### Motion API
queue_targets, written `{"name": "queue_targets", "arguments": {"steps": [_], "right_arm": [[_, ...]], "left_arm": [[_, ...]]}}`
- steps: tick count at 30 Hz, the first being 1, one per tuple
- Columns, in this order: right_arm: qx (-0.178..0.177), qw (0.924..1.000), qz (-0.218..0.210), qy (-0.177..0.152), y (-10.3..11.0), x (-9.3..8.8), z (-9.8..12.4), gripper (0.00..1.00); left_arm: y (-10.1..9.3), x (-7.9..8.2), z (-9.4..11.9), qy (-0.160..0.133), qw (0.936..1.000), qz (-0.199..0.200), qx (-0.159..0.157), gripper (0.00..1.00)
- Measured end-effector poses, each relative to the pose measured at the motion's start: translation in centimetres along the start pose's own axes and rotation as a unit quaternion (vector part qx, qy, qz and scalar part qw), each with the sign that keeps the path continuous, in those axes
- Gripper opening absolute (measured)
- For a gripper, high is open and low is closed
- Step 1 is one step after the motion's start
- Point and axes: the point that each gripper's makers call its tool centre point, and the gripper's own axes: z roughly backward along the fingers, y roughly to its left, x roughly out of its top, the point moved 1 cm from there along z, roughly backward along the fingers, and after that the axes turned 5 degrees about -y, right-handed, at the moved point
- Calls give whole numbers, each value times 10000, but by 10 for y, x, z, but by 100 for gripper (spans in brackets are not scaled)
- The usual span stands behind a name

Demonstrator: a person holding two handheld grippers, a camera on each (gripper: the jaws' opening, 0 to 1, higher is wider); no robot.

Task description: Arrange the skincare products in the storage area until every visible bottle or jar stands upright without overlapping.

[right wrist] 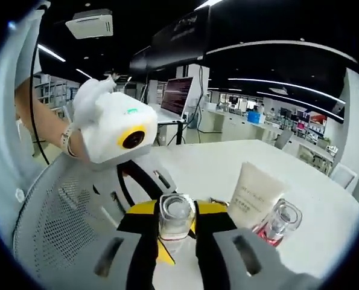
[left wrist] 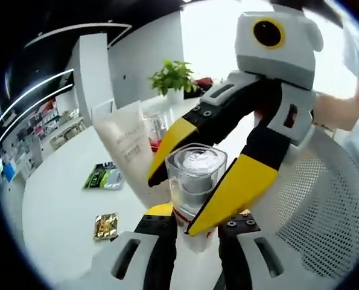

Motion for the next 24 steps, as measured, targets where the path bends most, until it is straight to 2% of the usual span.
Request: {"name": "queue_targets", "arguments": {"steps": [4,8,9,12,13,15,17,19,24], "right_arm": [[173,9996,129,171,2,-7,-5,20],[392,9988,227,177,5,-11,-9,19],[451,9986,226,180,5,-12,-9,19],[554,9978,285,233,6,-18,-10,19],[617,9976,244,199,6,-19,-10,19],[698,9975,87,80,7,-19,-10,19],[701,9975,-105,23,7,-21,-10,19],[711,9973,-156,28,8,-22,-9,19],[568,9980,-215,157,5,-28,-13,20]], "left_arm": [[1,-8,-3,131,9999,-18,-23,23],[1,-13,-2,209,9996,-148,-149,24],[0,-13,-1,178,9991,-305,-229,24],[0,-12,2,131,9986,-387,-343,25],[-3,-12,2,82,9973,-531,-500,25],[-4,-13,3,48,9968,-589,-542,25],[-3,-15,3,53,9968,-566,-561,23],[-6,-17,3,61,9975,-287,-647,23],[0,-23,-2,165,9983,-342,-439,22]]}}
